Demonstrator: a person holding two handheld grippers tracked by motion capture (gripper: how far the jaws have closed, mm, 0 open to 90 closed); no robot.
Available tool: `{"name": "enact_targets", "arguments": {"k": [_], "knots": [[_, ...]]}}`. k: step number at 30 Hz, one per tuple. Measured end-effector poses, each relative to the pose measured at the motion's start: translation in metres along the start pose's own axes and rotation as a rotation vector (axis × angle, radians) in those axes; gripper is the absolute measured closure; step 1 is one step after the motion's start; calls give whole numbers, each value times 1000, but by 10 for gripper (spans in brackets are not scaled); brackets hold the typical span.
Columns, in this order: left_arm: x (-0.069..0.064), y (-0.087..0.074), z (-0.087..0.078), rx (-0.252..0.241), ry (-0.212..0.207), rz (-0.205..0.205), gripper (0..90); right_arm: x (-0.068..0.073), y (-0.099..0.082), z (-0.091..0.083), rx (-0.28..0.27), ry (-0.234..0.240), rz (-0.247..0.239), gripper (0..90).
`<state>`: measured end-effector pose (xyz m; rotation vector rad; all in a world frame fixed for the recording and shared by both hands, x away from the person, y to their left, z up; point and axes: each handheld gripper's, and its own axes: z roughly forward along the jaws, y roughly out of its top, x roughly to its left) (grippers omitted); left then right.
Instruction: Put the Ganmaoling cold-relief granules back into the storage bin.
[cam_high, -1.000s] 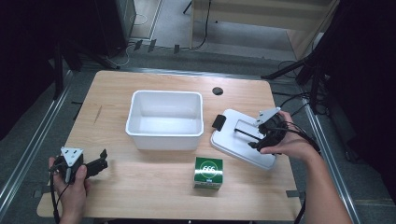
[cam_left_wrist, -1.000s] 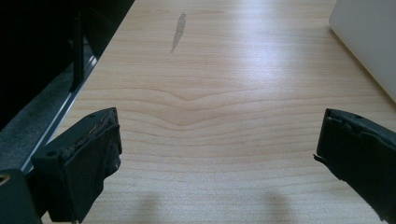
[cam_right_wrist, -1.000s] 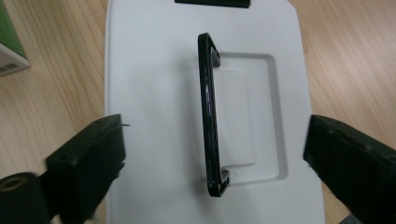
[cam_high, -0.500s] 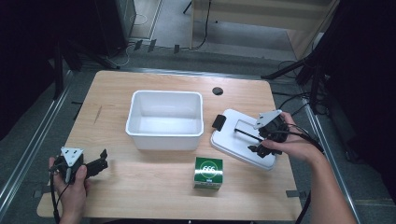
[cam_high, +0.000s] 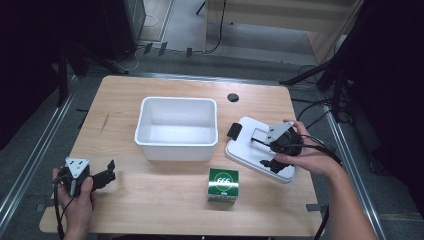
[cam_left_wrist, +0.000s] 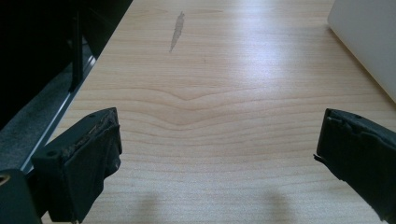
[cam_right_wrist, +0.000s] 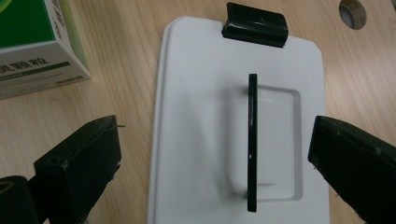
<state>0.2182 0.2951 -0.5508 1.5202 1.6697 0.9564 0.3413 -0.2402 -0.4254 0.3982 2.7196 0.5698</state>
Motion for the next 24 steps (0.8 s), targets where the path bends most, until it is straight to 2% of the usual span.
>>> {"name": "enact_targets", "arguments": {"k": [1,2,4,5,8,10,17,21,24], "knots": [[0,0,0,0,0,0,6,0,0,0,0,0,0,23],[0,0,0,0,-1,0,6,3,3,-1,-4,26,-7,24],[0,0,0,0,-2,-1,6,4,4,-1,-7,22,-15,25],[0,0,0,0,-2,-1,6,7,6,-2,-10,0,-27,25],[0,0,0,0,-3,-1,6,11,10,-2,-21,15,-40,27],[0,0,0,1,-4,-4,6,19,15,-2,-34,56,-58,29],[0,0,0,-1,-2,-7,6,32,23,1,-28,67,-103,27],[0,0,0,2,-2,-3,6,43,30,1,-46,75,-137,27],[0,0,0,2,-3,-4,6,47,32,1,-42,83,-140,24]]}}
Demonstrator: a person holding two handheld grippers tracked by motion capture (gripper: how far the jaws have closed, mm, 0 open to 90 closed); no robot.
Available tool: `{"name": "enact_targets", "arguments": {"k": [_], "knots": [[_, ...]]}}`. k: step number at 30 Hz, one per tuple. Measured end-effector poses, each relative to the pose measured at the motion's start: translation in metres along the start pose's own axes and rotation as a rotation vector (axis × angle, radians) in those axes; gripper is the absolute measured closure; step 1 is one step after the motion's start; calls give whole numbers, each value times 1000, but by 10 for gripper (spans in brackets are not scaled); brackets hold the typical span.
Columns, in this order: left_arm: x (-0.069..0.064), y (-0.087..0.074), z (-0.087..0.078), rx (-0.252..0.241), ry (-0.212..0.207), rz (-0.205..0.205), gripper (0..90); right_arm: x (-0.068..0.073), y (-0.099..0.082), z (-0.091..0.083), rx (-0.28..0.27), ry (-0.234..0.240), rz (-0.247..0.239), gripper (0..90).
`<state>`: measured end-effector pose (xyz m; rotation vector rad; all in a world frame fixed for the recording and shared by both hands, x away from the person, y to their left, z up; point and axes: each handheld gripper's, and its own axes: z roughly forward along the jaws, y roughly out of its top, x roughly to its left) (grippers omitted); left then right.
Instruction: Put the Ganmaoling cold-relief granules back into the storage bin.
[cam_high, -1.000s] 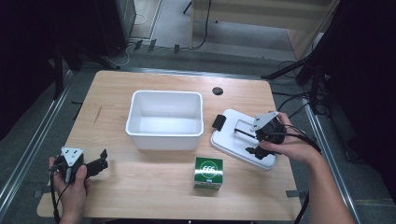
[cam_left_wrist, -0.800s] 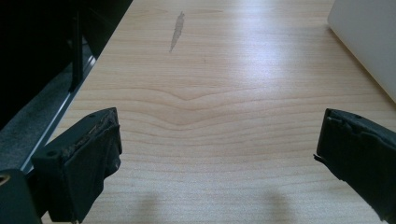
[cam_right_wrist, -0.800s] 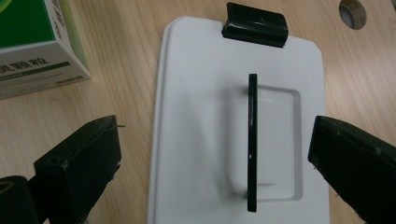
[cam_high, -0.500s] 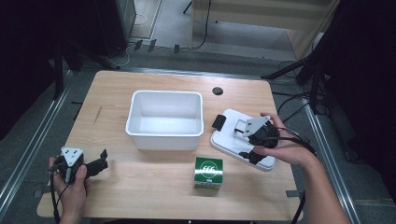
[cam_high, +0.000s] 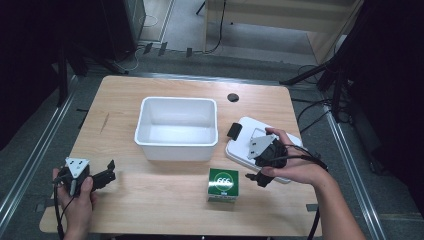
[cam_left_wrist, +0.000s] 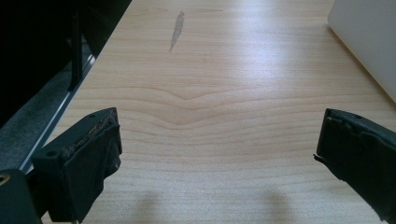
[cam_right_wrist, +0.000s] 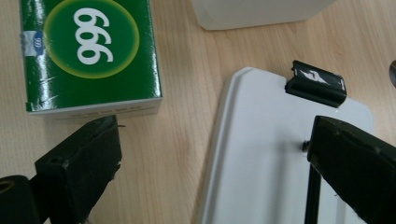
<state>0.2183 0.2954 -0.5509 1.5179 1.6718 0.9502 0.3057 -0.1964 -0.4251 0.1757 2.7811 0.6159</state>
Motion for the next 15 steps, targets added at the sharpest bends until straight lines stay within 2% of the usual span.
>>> {"name": "enact_targets", "arguments": {"k": [12,15], "knots": [[0,0,0,-1,-3,1,6,21,8,7,3,29,-35,24],[0,0,0,-1,-4,4,6,26,11,12,2,50,-45,24]]}}
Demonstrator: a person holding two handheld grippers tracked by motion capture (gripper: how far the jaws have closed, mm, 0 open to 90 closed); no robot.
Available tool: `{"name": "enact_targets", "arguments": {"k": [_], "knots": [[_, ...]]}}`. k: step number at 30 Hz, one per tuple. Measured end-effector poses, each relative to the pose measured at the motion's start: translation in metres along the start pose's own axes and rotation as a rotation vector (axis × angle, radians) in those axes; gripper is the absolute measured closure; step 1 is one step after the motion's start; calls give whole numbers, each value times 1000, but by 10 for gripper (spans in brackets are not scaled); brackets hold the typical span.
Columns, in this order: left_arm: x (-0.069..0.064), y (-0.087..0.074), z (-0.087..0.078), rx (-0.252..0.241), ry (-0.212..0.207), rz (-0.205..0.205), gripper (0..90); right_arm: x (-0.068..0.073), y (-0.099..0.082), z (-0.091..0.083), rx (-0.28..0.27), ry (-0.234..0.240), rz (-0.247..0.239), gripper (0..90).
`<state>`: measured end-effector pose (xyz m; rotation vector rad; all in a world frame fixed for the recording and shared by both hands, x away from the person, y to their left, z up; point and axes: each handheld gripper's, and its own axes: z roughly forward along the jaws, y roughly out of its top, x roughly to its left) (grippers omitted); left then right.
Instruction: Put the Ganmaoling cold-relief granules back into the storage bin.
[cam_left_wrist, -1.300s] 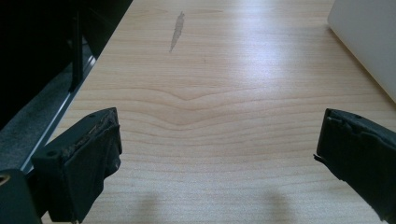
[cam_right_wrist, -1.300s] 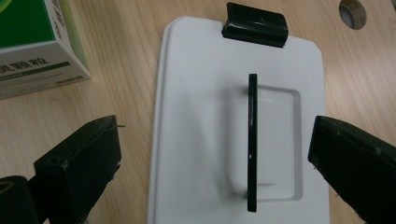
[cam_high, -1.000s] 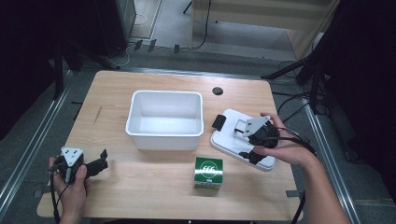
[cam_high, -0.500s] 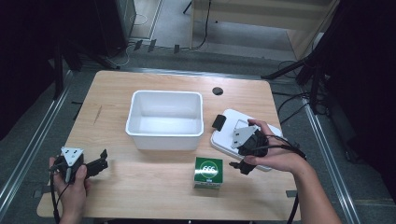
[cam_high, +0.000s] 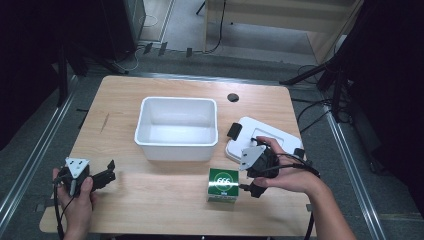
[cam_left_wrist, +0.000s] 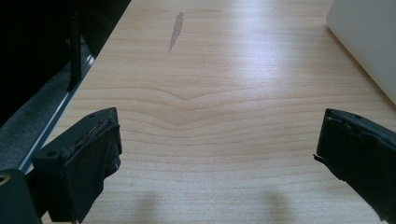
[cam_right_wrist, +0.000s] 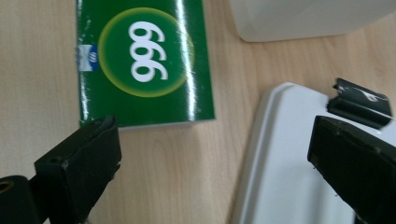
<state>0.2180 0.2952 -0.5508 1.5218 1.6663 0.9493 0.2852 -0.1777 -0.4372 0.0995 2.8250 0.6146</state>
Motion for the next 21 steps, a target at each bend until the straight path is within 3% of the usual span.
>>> {"name": "enact_targets", "arguments": {"k": [6,21], "knots": [[0,0,0,-1,-1,-1,6,10,6,11,10,31,-20,24],[0,0,0,0,-1,-1,6,19,19,23,14,99,-33,35]]}}
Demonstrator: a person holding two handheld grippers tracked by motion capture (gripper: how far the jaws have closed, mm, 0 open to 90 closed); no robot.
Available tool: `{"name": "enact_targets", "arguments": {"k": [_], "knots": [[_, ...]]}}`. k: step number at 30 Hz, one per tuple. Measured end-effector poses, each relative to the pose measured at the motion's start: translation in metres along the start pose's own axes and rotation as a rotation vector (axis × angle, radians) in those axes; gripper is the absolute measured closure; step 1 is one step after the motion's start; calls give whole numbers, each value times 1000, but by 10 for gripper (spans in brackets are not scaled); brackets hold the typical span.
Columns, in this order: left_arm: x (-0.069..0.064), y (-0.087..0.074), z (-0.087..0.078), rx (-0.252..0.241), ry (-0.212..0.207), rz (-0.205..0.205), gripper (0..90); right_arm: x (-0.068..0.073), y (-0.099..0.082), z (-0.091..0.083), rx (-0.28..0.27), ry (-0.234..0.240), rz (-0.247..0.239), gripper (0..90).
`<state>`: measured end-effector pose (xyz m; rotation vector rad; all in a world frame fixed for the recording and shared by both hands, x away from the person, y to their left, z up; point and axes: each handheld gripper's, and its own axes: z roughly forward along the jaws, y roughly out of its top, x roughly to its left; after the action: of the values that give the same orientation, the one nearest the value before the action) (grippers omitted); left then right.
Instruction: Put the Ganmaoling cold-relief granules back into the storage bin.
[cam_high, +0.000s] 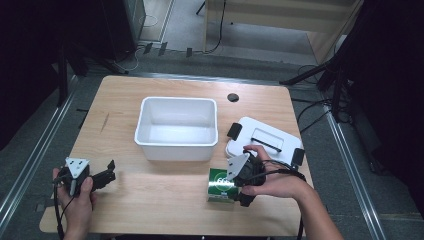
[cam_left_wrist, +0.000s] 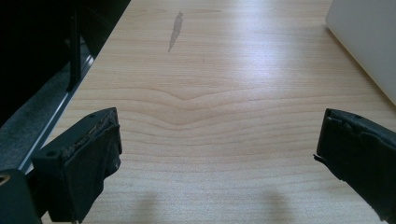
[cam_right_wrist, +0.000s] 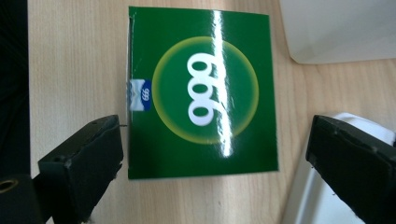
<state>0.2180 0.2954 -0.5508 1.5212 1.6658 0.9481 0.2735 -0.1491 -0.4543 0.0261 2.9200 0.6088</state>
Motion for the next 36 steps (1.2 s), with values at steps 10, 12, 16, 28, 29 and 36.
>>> {"name": "enact_targets", "arguments": {"k": [10,12,16,28,29,36], "knots": [[0,0,0,0,-3,-2,6,-1,3,16,31,41,17,60],[0,0,0,0,-2,-3,6,-2,3,20,33,44,16,59],[0,0,0,0,-2,-2,6,1,4,25,52,47,-1,31],[0,0,0,-1,-4,-3,6,-2,8,35,71,71,-7,42],[0,0,0,-2,-4,-4,6,-2,8,37,77,67,2,69],[1,0,0,0,-5,-4,6,-4,11,39,80,89,0,136]]}}
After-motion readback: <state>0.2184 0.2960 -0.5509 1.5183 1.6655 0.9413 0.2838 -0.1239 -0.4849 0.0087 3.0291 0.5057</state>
